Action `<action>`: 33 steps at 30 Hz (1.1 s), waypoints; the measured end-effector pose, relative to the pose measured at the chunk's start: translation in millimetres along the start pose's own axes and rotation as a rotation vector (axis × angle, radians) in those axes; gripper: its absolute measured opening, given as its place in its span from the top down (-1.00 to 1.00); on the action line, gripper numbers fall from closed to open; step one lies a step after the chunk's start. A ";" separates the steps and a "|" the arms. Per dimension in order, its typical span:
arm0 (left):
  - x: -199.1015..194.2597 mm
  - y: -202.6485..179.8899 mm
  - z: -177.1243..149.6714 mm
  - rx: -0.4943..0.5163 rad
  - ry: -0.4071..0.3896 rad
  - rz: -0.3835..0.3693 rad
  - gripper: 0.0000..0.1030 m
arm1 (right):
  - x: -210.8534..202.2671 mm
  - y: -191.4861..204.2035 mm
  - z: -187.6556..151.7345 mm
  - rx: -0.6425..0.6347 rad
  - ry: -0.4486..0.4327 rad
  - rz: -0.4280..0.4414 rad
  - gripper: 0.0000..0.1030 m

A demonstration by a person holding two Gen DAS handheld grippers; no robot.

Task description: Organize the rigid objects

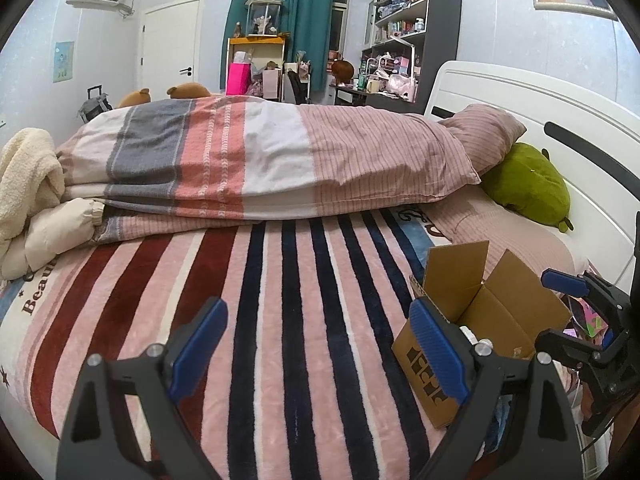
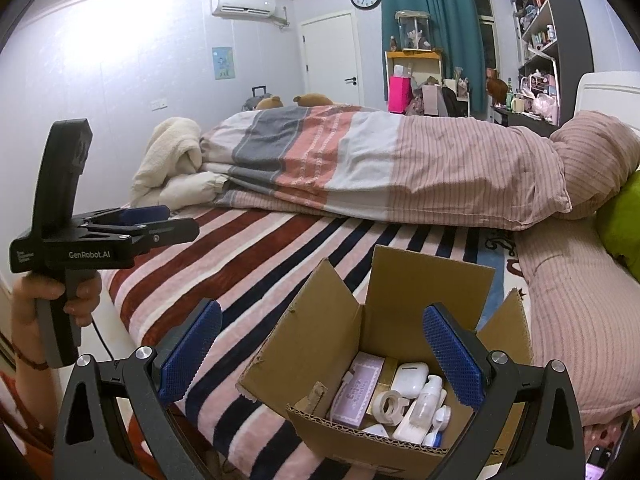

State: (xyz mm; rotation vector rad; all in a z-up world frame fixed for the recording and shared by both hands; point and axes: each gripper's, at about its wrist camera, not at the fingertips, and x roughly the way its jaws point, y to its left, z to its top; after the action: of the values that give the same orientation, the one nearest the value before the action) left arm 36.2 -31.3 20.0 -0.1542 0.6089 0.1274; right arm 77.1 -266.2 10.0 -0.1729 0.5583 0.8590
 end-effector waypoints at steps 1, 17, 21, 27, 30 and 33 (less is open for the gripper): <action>0.1 0.1 0.2 0.000 0.000 -0.001 -0.76 | 0.3 0.3 -0.4 0.002 0.001 -0.001 -0.96; 0.4 2.1 0.2 0.002 -0.001 -0.002 -0.76 | 1.2 1.7 -0.7 0.009 0.004 -0.002 -0.96; 0.3 1.9 0.2 0.002 0.000 -0.001 -0.76 | 1.1 2.5 -0.5 0.010 0.003 -0.003 -0.96; 0.2 1.7 0.6 0.002 0.001 -0.002 -0.76 | 0.8 2.6 -0.7 0.011 0.003 -0.002 -0.96; 0.2 1.9 0.5 0.003 0.000 -0.002 -0.76 | 1.1 3.7 -0.8 0.011 0.004 -0.002 -0.96; 0.1 1.5 0.6 0.002 0.001 -0.003 -0.76 | 1.0 4.0 -0.8 0.012 0.004 -0.002 -0.96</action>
State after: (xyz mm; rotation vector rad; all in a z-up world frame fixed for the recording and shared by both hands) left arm 36.3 -29.7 20.3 -0.1527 0.6097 0.1242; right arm 74.3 -263.2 9.0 -0.1644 0.5669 0.8530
